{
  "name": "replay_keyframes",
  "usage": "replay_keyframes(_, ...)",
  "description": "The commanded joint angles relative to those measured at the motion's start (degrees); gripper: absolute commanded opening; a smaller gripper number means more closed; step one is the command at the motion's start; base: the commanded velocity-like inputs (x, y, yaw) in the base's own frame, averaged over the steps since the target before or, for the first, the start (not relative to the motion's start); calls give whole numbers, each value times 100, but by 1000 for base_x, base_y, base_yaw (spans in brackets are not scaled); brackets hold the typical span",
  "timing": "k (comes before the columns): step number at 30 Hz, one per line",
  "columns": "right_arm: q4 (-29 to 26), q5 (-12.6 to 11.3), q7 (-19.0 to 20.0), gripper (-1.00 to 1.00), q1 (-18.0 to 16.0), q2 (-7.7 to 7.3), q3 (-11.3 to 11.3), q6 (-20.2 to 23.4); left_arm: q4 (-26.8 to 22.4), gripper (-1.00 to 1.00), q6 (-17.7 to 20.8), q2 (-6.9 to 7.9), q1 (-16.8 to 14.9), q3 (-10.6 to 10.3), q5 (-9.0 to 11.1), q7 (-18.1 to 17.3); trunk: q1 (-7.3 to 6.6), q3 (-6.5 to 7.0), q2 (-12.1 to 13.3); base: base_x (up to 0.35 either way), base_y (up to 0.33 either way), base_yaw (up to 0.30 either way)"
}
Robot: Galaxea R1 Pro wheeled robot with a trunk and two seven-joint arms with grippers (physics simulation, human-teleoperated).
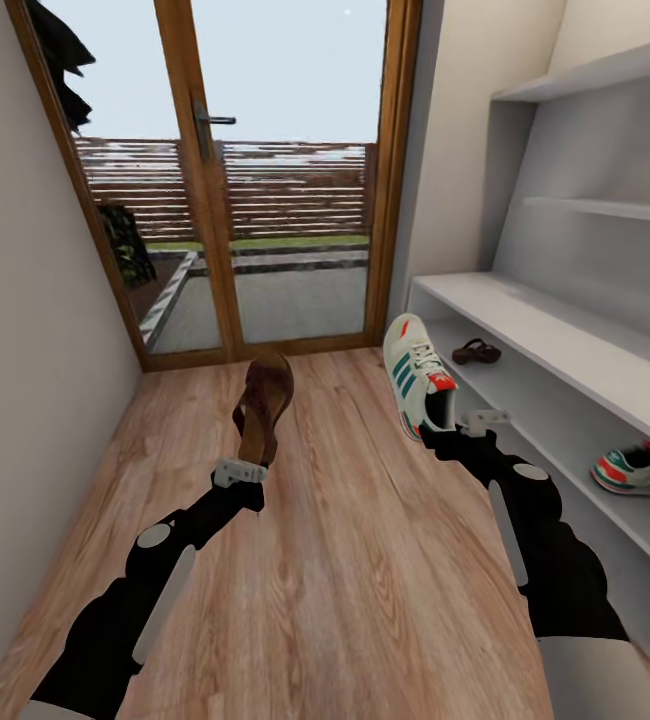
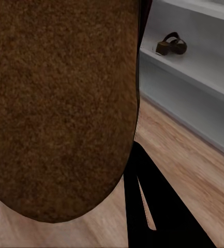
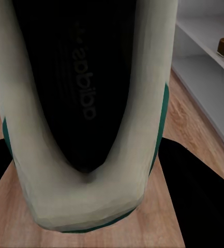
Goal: Pick up the two gym shoes and the two sandals from the corridor floor and place them onto the hallstand (shoe rack) in the corridor, making sure they are on the rack and not on the floor. Arrange them so the two gym shoes are next to each other and the two sandals are next to each other.
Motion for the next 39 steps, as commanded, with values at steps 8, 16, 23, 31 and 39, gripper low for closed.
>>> replay_keyframes(8,-4,14,36,-100,-3,1,-8,31,-7,-100,45,4,-3,-4,46,-1,2,-5,-2,347,84,0)
replay_keyframes(16,4,14,35,-100,-3,1,-8,31,-7,-100,45,4,-2,-4,46,-1,2,-5,-2,347,94,-2)
replay_keyframes(23,5,14,32,-100,-3,1,-8,31,-7,-100,45,4,-2,-4,54,-1,2,-5,-2,347,96,-170)
replay_keyframes(31,-2,14,32,-100,-3,1,-8,31,-7,-100,45,4,-2,-4,54,-1,2,-5,-2,347,105,-249)
replay_keyframes(39,-4,14,36,-100,-3,1,-8,31,-7,-100,45,4,-3,-4,54,-1,2,-5,-2,319,165,-187)
